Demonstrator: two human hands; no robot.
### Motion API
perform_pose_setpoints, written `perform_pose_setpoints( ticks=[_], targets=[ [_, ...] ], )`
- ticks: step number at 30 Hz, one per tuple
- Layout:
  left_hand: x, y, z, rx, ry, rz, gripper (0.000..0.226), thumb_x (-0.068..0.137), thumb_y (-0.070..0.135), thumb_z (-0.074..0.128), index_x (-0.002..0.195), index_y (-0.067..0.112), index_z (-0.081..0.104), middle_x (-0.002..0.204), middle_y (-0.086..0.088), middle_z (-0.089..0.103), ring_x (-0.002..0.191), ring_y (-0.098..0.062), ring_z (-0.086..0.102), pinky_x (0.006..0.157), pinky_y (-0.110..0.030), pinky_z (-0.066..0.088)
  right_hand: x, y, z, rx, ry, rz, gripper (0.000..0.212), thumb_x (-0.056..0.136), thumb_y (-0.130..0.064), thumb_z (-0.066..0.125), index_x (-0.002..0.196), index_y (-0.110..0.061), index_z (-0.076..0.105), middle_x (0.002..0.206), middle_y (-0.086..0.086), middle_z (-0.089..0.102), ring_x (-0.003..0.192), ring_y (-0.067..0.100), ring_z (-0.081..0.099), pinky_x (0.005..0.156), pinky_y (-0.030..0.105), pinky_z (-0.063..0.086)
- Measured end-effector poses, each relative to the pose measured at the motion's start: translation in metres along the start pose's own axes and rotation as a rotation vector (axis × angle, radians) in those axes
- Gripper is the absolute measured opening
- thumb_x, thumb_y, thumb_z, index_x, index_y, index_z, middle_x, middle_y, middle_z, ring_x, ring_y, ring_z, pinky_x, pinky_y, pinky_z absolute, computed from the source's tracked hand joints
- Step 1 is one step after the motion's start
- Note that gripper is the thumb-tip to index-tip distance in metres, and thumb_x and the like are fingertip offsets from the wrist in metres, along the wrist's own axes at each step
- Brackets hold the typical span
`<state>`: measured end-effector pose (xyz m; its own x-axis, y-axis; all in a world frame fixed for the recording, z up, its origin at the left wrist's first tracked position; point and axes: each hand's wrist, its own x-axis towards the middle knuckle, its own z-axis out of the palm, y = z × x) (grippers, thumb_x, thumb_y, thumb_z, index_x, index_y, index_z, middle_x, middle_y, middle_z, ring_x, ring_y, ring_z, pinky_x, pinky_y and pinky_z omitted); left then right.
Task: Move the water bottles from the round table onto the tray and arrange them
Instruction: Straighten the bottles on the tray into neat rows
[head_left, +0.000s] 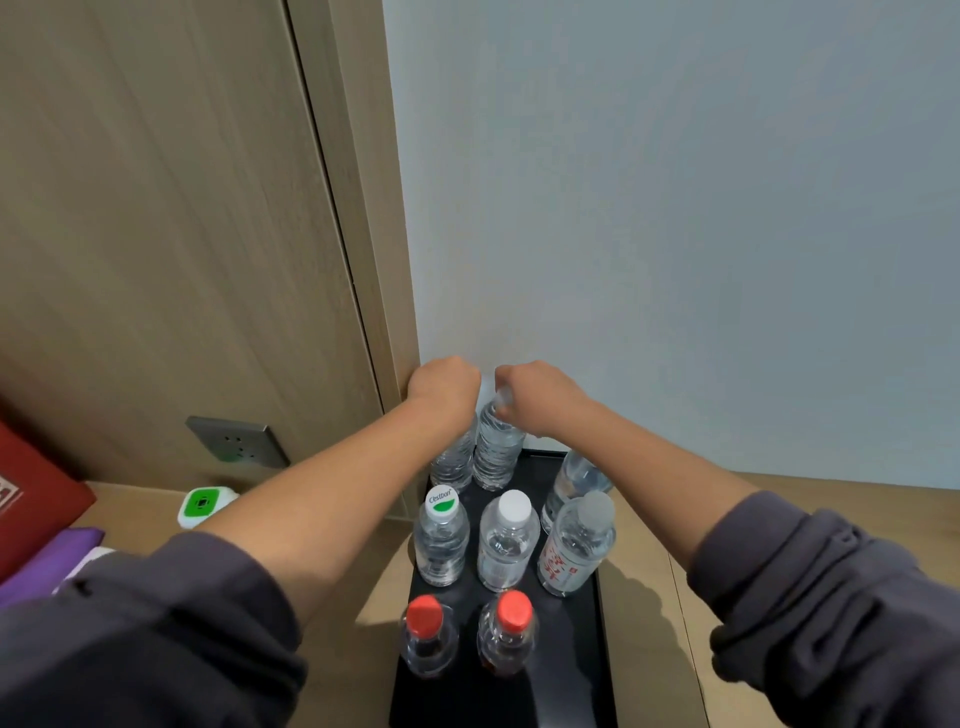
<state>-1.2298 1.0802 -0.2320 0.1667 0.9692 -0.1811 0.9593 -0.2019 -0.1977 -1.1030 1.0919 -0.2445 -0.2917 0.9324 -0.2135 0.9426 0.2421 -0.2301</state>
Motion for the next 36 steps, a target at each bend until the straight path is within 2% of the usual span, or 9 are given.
perform_pose_setpoints(
  ticks=[3, 14, 17, 20, 25, 30, 32, 34, 36],
  targets=[
    [0.006, 0.001, 0.001, 0.018, 0.036, -0.014, 0.028, 0.09, -0.001, 0.053, 0.116, 0.003, 0.061, 0.118, -0.014, 0.06, 0.11, -0.03, 0.059, 0.073, -0.031, 0.042, 0.008, 0.001, 0.003, 0.024, 0.046, -0.005, 0.029, 0.092, -0.025, 0.056, 0.118, -0.012, 0.059, 0.112, 0.018, 0.064, 0.103, 0.036, 0.059, 0.071, 0.031, 0.04],
    [0.015, 0.006, 0.01, -0.01, 0.044, -0.024, 0.034, 0.088, -0.008, 0.051, 0.119, 0.0, 0.059, 0.121, -0.016, 0.059, 0.112, -0.032, 0.059, 0.082, -0.034, 0.048, 0.016, 0.005, 0.008, 0.063, 0.082, 0.031, 0.026, 0.089, -0.024, 0.06, 0.11, -0.008, 0.059, 0.105, 0.019, 0.064, 0.095, 0.036, 0.059, 0.066, 0.031, 0.036],
    [0.015, 0.005, 0.009, -0.029, 0.042, -0.032, 0.033, 0.087, -0.009, 0.051, 0.118, 0.0, 0.06, 0.12, -0.017, 0.06, 0.111, -0.032, 0.06, 0.081, -0.034, 0.048, 0.018, 0.002, 0.009, 0.076, 0.083, 0.052, 0.025, 0.088, -0.022, 0.06, 0.109, -0.009, 0.06, 0.105, 0.018, 0.064, 0.087, 0.032, 0.056, 0.065, 0.03, 0.036],
    [0.014, 0.003, 0.009, -0.059, 0.038, -0.034, 0.033, 0.085, -0.01, 0.053, 0.116, -0.002, 0.062, 0.118, -0.018, 0.061, 0.109, -0.033, 0.061, 0.079, -0.035, 0.049, 0.019, 0.001, 0.01, 0.078, 0.082, 0.07, 0.028, 0.089, -0.022, 0.06, 0.115, -0.01, 0.06, 0.11, 0.018, 0.064, 0.095, 0.033, 0.06, 0.067, 0.029, 0.037],
    [0.011, 0.001, 0.012, -0.091, 0.048, -0.022, 0.03, 0.083, -0.011, 0.054, 0.11, -0.002, 0.064, 0.113, -0.018, 0.063, 0.105, -0.034, 0.062, 0.072, -0.033, 0.045, 0.006, 0.019, 0.001, 0.052, -0.003, 0.099, 0.053, 0.088, -0.039, 0.068, 0.131, -0.014, 0.05, 0.123, 0.012, 0.062, 0.113, 0.032, 0.057, 0.081, 0.035, 0.045],
    [0.01, 0.004, 0.012, -0.097, 0.062, -0.021, 0.031, 0.084, -0.012, 0.051, 0.11, -0.002, 0.064, 0.114, -0.018, 0.063, 0.106, -0.034, 0.062, 0.077, -0.034, 0.048, -0.027, 0.048, -0.017, -0.164, -0.166, 0.205, 0.055, 0.092, -0.051, 0.057, 0.133, -0.015, 0.049, 0.13, 0.01, 0.057, 0.117, 0.029, 0.056, 0.082, 0.035, 0.043],
    [0.011, 0.005, 0.012, -0.095, 0.061, -0.024, 0.031, 0.084, -0.012, 0.051, 0.111, -0.001, 0.064, 0.115, -0.018, 0.063, 0.106, -0.033, 0.062, 0.079, -0.035, 0.049, -0.04, 0.053, -0.019, -0.217, -0.256, 0.23, 0.053, 0.092, -0.049, 0.056, 0.132, -0.015, 0.05, 0.12, 0.008, 0.061, 0.107, 0.027, 0.06, 0.078, 0.034, 0.046],
    [0.011, 0.005, 0.012, -0.088, 0.065, -0.023, 0.032, 0.084, -0.012, 0.051, 0.112, -0.001, 0.064, 0.115, -0.017, 0.063, 0.107, -0.033, 0.062, 0.08, -0.035, 0.049, -0.049, 0.055, -0.016, -0.194, -0.33, 0.249, 0.047, 0.091, -0.044, 0.057, 0.126, -0.012, 0.053, 0.092, 0.005, 0.064, 0.077, 0.024, 0.067, 0.065, 0.032, 0.052],
    [0.011, 0.005, 0.013, -0.082, 0.07, -0.025, 0.032, 0.085, -0.011, 0.051, 0.112, -0.001, 0.064, 0.115, -0.018, 0.063, 0.107, -0.033, 0.062, 0.08, -0.034, 0.049, -0.053, 0.056, -0.011, -0.13, -0.39, 0.276, 0.043, 0.092, -0.039, 0.058, 0.121, -0.007, 0.057, 0.078, 0.007, 0.066, 0.06, 0.023, 0.066, 0.062, 0.033, 0.057]
  ],
)
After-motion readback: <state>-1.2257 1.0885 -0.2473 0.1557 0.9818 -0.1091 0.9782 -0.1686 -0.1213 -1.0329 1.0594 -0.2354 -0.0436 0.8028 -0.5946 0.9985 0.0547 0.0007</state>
